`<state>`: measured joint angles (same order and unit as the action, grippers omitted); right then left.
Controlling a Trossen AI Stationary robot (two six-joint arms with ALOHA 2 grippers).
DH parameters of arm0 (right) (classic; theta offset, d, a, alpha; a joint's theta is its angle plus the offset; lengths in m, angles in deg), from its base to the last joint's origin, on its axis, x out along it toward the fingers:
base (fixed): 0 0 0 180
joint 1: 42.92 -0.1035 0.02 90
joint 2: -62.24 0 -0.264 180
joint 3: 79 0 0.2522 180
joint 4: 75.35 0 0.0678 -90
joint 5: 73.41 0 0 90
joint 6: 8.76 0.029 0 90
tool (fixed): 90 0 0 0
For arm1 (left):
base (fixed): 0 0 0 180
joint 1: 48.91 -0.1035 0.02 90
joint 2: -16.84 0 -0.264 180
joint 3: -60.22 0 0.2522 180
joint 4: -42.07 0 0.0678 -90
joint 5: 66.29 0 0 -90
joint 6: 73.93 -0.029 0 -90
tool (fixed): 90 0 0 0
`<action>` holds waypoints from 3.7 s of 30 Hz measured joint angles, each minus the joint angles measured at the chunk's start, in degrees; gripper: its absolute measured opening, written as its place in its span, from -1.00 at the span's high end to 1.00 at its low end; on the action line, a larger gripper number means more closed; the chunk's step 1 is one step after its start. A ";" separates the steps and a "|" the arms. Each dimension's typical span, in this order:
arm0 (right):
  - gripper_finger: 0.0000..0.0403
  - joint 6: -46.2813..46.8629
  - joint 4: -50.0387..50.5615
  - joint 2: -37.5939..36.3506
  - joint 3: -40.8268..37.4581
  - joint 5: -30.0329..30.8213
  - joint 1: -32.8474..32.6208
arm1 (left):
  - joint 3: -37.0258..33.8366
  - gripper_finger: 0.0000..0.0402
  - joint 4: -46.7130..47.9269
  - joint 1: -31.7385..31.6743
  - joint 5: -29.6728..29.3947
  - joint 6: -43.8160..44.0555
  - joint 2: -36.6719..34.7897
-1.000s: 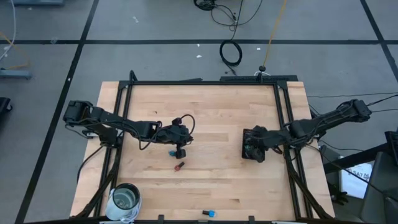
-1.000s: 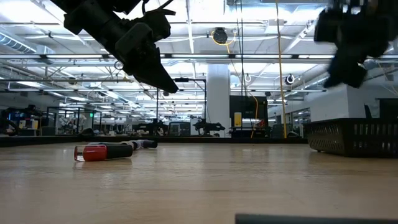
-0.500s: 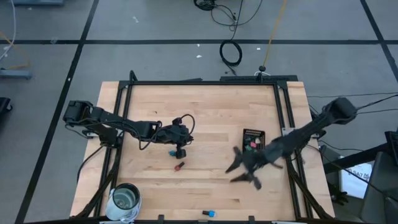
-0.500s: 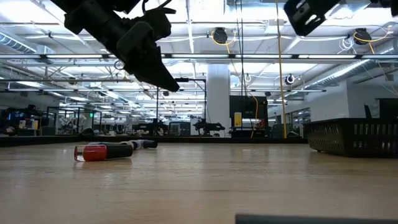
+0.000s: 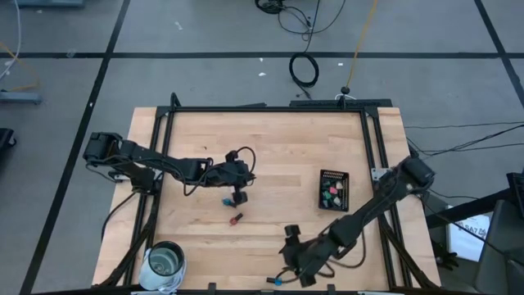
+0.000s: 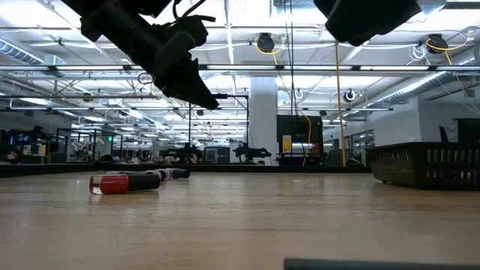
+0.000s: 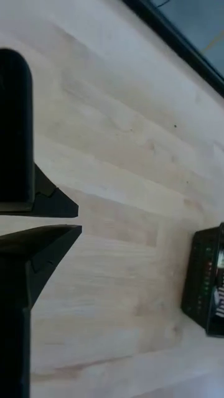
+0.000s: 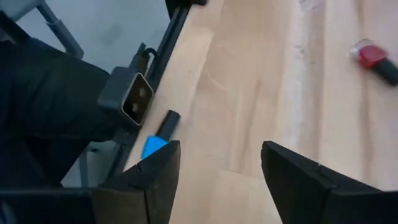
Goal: Pick & Place Nail Polish
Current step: Put the blue nail polish into the black basket
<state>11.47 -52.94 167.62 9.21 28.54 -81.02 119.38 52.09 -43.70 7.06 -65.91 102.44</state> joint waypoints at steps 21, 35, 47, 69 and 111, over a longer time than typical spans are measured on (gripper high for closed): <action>-0.06 9.14 -3.50 16.87 9.42 2.74 -4.86 | -0.02 0.85 -7.58 -0.23 -0.02 8.35 10.29; -0.05 7.41 8.36 17.12 9.40 16.52 -1.96 | -0.02 0.85 -11.36 -0.03 7.04 7.85 6.29; -0.05 5.11 9.46 14.56 9.36 19.41 4.58 | -0.02 0.85 -7.72 3.59 15.61 7.32 -2.54; -0.05 -3.61 -2.86 15.66 9.29 4.24 3.86 | 0.00 0.85 -1.09 12.46 11.42 7.94 -3.10; 0.74 4.36 4.65 16.00 6.17 -2.06 5.11 | 0.00 0.85 -0.54 12.51 10.49 8.67 -3.10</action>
<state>15.83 -48.29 183.63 15.38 26.48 -75.91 119.38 51.55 -31.19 17.56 -57.24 99.34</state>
